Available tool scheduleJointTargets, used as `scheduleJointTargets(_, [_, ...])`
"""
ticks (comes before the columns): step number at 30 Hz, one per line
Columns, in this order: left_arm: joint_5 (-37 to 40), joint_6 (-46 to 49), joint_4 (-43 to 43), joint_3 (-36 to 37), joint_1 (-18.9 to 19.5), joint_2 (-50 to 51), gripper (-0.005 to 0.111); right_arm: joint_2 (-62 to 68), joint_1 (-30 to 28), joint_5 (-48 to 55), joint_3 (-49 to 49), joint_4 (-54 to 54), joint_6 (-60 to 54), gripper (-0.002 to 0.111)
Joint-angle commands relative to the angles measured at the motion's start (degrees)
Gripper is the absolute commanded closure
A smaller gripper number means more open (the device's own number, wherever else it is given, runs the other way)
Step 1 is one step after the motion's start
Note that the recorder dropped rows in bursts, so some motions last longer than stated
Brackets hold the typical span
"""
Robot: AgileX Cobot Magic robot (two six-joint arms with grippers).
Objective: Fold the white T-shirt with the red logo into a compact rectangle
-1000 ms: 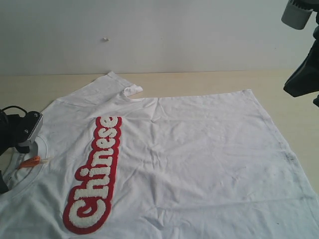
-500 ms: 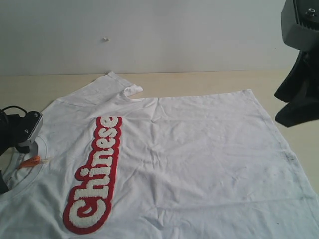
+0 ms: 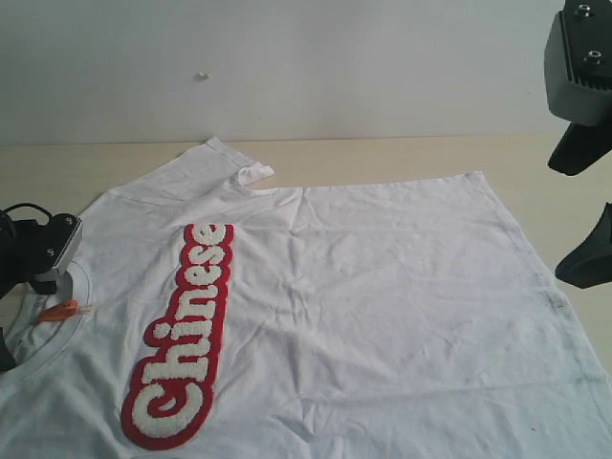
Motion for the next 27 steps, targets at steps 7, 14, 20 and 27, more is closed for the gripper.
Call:
scheduleJointTargets(7, [0.56, -0.09, -0.56, 0.19, 0.06, 1.17, 0.003, 0.20, 0.08, -5.37, 0.13, -3.62, -0.75, 0.003])
scheduleJointTargets(14, [0.56, -0.09, -0.56, 0.19, 0.06, 1.17, 0.003, 2.72, 0.08, -3.43, 0.13, -16.94, 2.82, 0.003])
scheduleJointTargets(20, [0.56, -0.09, -0.56, 0.19, 0.06, 1.17, 0.003, 8.41, 0.08, -3.08, 0.13, -17.51, -5.93, 0.003])
scheduleJointTargets(27, [0.56, -0.09, -0.56, 0.19, 0.06, 1.17, 0.003, 16.72, -4.61, -2.28, -3.65, -16.28, -12.36, 0.003])
